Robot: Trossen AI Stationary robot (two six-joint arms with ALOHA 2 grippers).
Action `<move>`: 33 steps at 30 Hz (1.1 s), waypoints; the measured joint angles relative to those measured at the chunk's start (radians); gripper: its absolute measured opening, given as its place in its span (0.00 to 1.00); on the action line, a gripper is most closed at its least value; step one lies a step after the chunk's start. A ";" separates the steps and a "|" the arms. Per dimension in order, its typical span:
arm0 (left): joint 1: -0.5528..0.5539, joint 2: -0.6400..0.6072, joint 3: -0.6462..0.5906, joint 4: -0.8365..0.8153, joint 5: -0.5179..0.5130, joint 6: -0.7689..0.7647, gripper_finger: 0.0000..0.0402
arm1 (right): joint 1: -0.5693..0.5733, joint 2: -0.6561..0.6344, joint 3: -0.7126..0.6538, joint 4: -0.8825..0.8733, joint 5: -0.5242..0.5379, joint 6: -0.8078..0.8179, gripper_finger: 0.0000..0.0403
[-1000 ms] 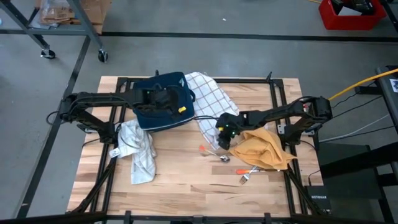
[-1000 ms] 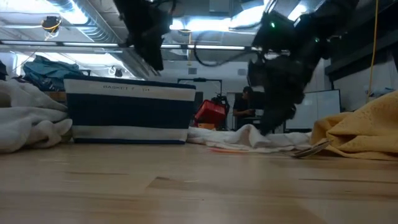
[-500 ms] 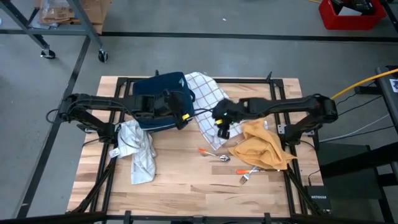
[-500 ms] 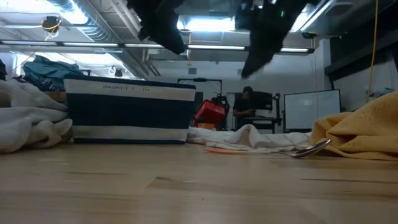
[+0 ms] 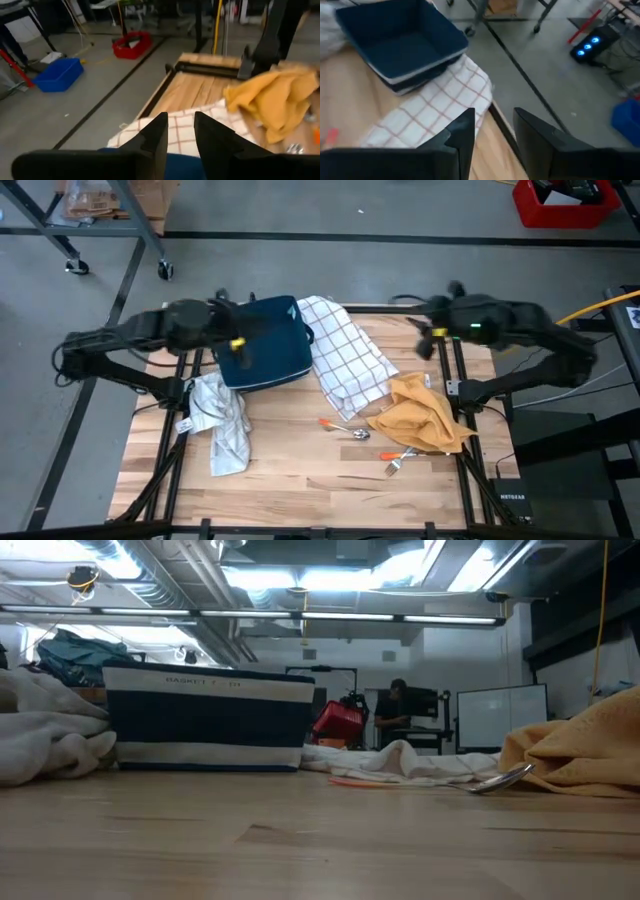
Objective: Fold towel
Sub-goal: Fold the right white patterned towel
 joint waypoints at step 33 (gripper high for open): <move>-0.101 0.669 -0.295 0.867 0.162 -0.212 0.22 | 0.000 -0.183 -1.162 0.952 -0.240 0.376 0.34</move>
